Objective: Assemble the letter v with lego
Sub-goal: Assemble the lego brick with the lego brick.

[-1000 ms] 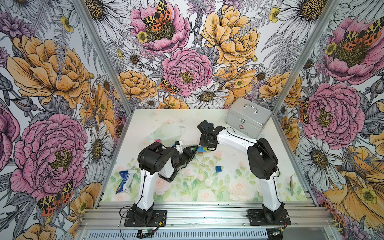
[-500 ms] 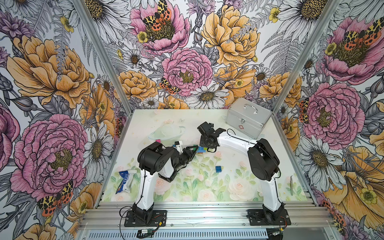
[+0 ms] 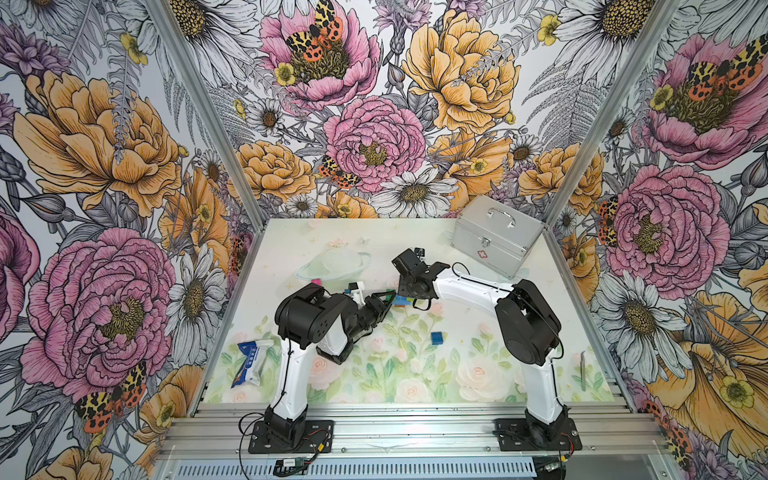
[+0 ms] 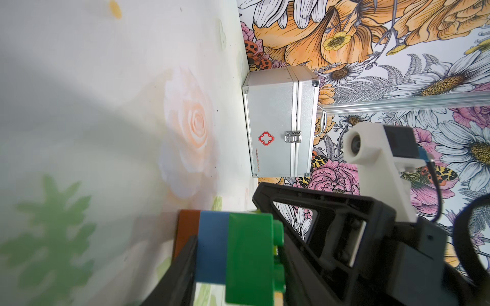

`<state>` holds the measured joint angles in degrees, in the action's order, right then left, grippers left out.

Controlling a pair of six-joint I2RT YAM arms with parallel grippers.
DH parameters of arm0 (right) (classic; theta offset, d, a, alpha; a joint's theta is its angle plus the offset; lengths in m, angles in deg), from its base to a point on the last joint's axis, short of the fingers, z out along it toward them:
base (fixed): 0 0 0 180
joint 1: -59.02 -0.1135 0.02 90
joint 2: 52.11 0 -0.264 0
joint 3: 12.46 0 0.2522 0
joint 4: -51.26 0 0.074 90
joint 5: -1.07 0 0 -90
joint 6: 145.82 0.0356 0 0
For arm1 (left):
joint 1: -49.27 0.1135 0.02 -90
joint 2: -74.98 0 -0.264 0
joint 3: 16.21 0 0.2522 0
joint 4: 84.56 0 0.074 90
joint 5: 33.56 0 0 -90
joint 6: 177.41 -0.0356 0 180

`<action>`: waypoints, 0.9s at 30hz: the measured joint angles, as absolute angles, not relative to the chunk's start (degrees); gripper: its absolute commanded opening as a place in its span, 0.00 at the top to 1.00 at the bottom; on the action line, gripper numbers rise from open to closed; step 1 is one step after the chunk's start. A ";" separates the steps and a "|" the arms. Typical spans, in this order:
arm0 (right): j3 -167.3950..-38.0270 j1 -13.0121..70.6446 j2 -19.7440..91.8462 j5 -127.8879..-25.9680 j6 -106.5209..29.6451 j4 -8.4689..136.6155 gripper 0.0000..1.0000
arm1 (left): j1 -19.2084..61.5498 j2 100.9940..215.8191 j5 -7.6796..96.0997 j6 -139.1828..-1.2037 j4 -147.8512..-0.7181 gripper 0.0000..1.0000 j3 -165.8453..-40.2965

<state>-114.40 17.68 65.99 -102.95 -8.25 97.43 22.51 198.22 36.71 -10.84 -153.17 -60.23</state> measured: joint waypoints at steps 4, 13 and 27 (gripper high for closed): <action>-113.27 17.04 65.60 -104.85 -7.55 96.07 1.00 | 22.51 198.22 36.71 -10.82 -153.17 0.72 -60.23; -106.21 15.62 62.62 -108.63 -5.26 88.16 1.00 | 22.51 198.22 36.45 -10.84 -153.17 0.72 -60.23; -104.48 15.36 62.17 -109.33 -5.26 85.52 1.00 | 22.51 198.22 36.32 -10.84 -153.17 0.73 -60.23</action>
